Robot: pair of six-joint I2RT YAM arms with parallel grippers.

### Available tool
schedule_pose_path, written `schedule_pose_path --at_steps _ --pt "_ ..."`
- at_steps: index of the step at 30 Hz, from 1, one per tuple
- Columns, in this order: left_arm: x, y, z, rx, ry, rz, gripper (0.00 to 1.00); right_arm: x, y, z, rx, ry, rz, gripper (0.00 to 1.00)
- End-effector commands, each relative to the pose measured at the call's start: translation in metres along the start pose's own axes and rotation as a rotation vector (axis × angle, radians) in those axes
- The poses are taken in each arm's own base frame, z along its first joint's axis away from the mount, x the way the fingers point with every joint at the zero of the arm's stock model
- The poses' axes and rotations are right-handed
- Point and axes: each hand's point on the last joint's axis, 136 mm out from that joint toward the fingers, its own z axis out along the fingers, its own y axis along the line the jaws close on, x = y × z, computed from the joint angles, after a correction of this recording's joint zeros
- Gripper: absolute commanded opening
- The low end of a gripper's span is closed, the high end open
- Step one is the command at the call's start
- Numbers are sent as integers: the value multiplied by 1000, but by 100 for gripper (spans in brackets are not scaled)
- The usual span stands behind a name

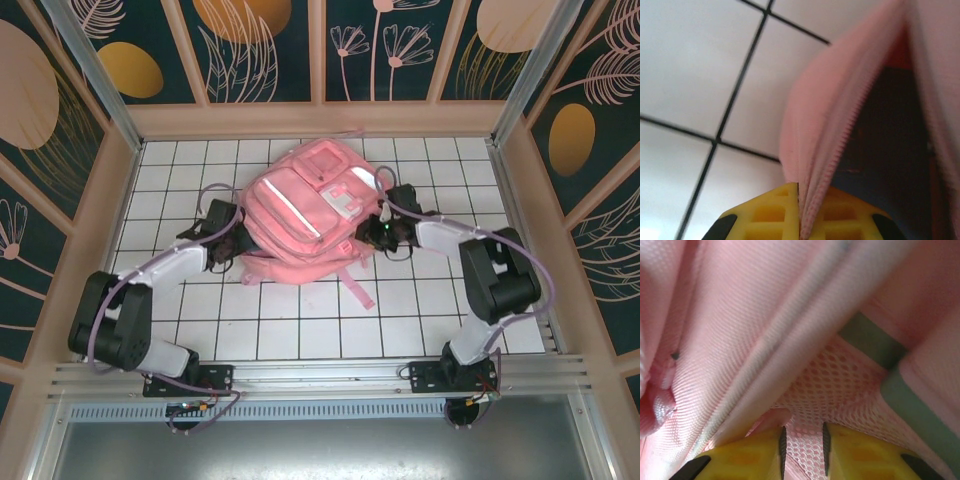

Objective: Pack the student bag

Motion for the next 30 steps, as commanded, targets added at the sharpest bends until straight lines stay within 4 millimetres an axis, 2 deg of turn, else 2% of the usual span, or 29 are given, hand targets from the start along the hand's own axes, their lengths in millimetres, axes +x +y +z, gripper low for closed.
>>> schedule_pose_path --at_steps 1,5,7,9,11,12,13,17,21,26,30 --pt "31 -42 -16 158 64 7 0 -62 -3 8 43 -115 -66 26" --pt "61 -91 -25 283 128 34 0 -106 -8 11 80 -170 -78 25" --pt "68 -110 -31 297 140 68 0 -122 -7 7 78 -188 -69 26" --pt "73 -116 -32 287 151 76 20 -132 -3 -2 66 -207 -73 26" --pt "74 -108 -32 247 153 62 51 -135 2 -15 66 -229 -82 27" --pt "74 -102 -34 221 149 60 57 -135 2 -21 68 -237 -84 27" --pt "73 -95 -36 189 146 63 59 -135 4 -28 70 -250 -87 27" --pt "60 -76 -57 100 97 82 67 -119 10 -54 51 -271 -88 30" --pt "39 -70 -86 56 36 122 68 -99 20 -76 33 -280 -93 33" --pt "-2 -76 -116 -2 -34 179 74 -62 50 -90 -28 -267 -118 33" --pt "-51 -79 -113 -12 -102 194 75 -25 85 -84 -84 -228 -174 31"
